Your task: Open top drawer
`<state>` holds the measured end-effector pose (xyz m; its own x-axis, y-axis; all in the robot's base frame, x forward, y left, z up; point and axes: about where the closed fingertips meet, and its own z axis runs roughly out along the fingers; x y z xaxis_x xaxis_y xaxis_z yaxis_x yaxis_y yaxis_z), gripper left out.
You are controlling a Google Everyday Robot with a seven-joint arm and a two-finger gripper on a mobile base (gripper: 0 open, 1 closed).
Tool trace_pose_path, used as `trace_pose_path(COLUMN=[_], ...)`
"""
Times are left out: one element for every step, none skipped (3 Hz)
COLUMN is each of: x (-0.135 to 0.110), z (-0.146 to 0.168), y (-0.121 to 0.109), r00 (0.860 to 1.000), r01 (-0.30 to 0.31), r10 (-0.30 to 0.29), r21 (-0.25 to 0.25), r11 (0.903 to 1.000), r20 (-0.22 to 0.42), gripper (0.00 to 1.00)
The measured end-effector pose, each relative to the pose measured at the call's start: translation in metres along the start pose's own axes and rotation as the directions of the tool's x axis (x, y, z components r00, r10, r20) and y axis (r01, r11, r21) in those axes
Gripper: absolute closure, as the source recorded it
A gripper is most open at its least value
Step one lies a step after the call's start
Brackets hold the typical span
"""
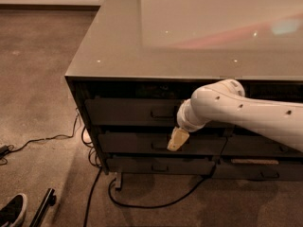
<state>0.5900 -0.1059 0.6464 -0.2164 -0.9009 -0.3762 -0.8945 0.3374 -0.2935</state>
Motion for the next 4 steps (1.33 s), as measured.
trace_pose_path(x=[0.002, 0.003, 0.007, 0.01], z=[0.011, 0.021, 0.033, 0.049], y=[-0.015, -0.028, -0.036, -0.033], r00=[1.0, 0.999, 0.998, 0.996], r01=[0.003, 0.007, 0.009, 0.023], r10=[-0.002, -0.005, -0.007, -0.022], r21=[0.038, 0.058, 0.049, 0.003], r11=[0.9993, 0.9983, 0.9988, 0.9997], r20=[-0.017, -0.031, -0.055, -0.082], gripper=[0.0, 0.0, 0.0, 0.19])
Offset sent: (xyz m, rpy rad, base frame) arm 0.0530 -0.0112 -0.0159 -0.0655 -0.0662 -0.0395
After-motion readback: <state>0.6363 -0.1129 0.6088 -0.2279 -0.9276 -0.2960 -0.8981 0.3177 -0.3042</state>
